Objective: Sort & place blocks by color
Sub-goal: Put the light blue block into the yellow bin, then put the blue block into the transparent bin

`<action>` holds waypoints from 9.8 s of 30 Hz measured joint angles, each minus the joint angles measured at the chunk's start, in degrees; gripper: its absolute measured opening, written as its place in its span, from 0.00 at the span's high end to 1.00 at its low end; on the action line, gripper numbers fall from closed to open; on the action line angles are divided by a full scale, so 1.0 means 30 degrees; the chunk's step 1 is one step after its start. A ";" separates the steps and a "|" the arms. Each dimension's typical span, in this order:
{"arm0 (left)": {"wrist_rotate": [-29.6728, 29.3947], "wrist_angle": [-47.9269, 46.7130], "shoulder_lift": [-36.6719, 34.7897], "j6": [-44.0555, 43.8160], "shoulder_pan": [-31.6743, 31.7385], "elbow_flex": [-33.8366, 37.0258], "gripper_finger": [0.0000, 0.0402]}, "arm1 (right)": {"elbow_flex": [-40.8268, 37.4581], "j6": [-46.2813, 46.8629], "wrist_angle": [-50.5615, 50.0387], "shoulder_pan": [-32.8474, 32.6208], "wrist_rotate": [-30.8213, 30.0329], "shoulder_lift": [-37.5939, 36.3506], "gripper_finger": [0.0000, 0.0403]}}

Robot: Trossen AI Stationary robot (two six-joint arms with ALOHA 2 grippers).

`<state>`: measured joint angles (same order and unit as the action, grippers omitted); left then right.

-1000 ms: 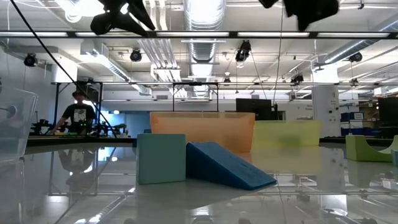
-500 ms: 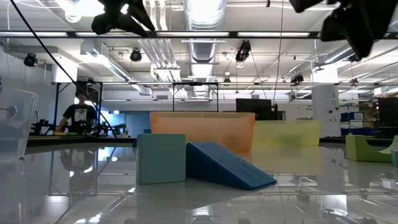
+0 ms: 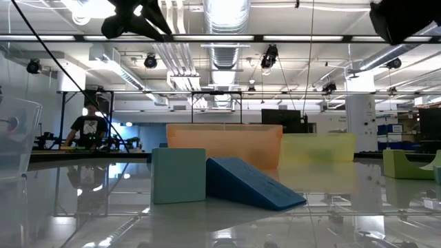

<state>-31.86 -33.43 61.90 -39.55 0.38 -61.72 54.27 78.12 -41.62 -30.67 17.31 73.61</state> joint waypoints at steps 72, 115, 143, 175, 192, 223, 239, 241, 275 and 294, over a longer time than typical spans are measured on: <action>-0.0240 0.0716 0.0070 0.2433 0.0248 0.0048 0.73 | 0.2108 -0.1878 -0.1323 0.2269 -0.5713 -0.1633 0.98; -0.0255 0.1996 0.0066 0.3009 0.0255 0.0062 0.73 | 0.3626 -0.1885 -0.3203 0.0762 -0.0264 0.8256 0.30; -0.0235 0.1980 -0.0039 0.3002 0.0251 -0.0091 0.73 | 0.5079 -0.2284 -0.2537 0.1333 0.3267 0.5227 0.72; -0.1015 0.2310 -0.0038 0.2980 0.0262 -0.0091 0.73 | 1.2791 -3.4296 -1.2089 2.5696 -0.2926 0.7315 0.72; -0.1188 0.2326 -0.0032 0.2985 0.0467 -0.0076 0.73 | 1.2776 -3.8528 -1.1032 2.7360 -0.6225 1.2061 0.72; 0.1699 0.2007 -0.0032 0.3981 0.4076 0.0577 0.73 | 1.8541 -3.2827 -1.4508 2.7310 -0.2520 1.1140 0.55; 1.2114 0.1184 0.4536 0.8497 0.7435 0.1294 0.73 | 2.1199 -3.0933 -1.2645 2.6292 -0.0619 0.7419 0.61; 1.2930 0.1059 0.5350 0.9363 0.7577 0.1301 0.73 | 2.1191 -3.0700 -1.2369 2.6185 -0.0623 0.6906 0.61; 1.3527 -0.0856 0.9925 1.7989 1.0018 0.1345 0.47 | 2.1104 -2.9854 -1.1877 2.6174 -0.0718 0.4630 0.70; 1.3391 -0.0296 1.2046 1.9518 1.0105 0.1359 0.45 | 2.1082 -2.9373 -1.1885 2.6174 -0.0724 0.4633 0.72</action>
<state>8.32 -34.32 98.03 19.00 30.70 -57.65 117.51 -10.00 -77.28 47.86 15.14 87.50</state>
